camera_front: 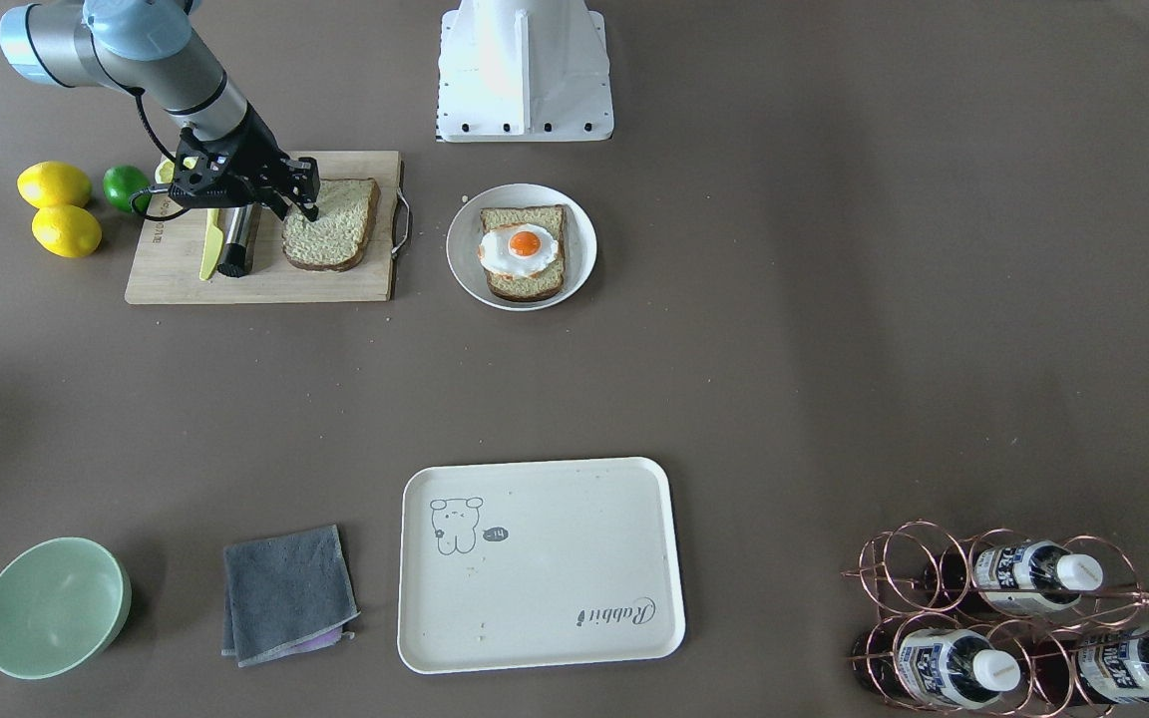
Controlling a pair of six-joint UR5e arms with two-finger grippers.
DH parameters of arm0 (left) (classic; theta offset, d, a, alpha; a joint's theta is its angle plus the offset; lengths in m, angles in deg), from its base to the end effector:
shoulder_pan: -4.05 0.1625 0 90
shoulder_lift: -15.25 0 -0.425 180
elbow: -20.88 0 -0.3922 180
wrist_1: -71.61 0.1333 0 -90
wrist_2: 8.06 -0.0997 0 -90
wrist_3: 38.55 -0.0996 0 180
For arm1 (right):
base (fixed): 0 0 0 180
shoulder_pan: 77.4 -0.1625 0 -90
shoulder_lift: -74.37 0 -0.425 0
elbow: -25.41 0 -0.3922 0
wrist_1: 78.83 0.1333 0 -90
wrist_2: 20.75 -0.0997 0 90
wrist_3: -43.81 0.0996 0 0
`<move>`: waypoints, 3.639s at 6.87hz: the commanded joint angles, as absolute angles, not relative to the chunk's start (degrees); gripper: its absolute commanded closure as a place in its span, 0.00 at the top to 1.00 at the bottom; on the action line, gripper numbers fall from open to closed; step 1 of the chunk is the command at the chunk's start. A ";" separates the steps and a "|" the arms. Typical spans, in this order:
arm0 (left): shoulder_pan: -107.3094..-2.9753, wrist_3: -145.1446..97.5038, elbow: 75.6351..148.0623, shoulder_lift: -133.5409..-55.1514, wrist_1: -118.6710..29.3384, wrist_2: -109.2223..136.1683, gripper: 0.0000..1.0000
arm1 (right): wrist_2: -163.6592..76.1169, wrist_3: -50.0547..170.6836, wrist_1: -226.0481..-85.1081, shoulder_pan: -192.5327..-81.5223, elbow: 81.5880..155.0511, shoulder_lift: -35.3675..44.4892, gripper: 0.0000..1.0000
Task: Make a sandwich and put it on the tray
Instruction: 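Grasp the plain bread slice with the right gripper and lift it, then carry the bread slice over the egg toast and lay it on top, then open the right gripper and withdraw it while the left arm reaches toward the plate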
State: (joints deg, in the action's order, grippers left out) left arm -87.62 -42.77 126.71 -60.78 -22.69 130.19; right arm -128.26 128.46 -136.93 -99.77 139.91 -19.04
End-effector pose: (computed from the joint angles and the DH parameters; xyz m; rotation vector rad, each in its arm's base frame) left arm -0.0705 -0.3937 0.6174 0.1442 0.8352 0.0871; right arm -0.4013 -0.2769 0.4232 -0.0554 -0.9585 0.1326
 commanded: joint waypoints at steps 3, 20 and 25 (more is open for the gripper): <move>-87.62 -42.77 126.70 -60.69 -22.69 130.19 0.97 | -129.20 128.45 -136.93 -101.03 140.63 -17.49 0.00; -87.62 -42.77 126.96 -60.25 -22.69 132.21 0.97 | -130.00 130.56 -135.08 -98.40 125.79 8.80 0.45; -72.58 -15.38 129.59 -62.18 -37.20 135.29 0.97 | -141.14 129.69 -138.59 -109.54 128.85 5.58 1.00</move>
State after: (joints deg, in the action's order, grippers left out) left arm -79.98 -27.59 128.43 -61.72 -29.53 135.39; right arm -137.75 130.34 -137.53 -105.76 127.49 7.59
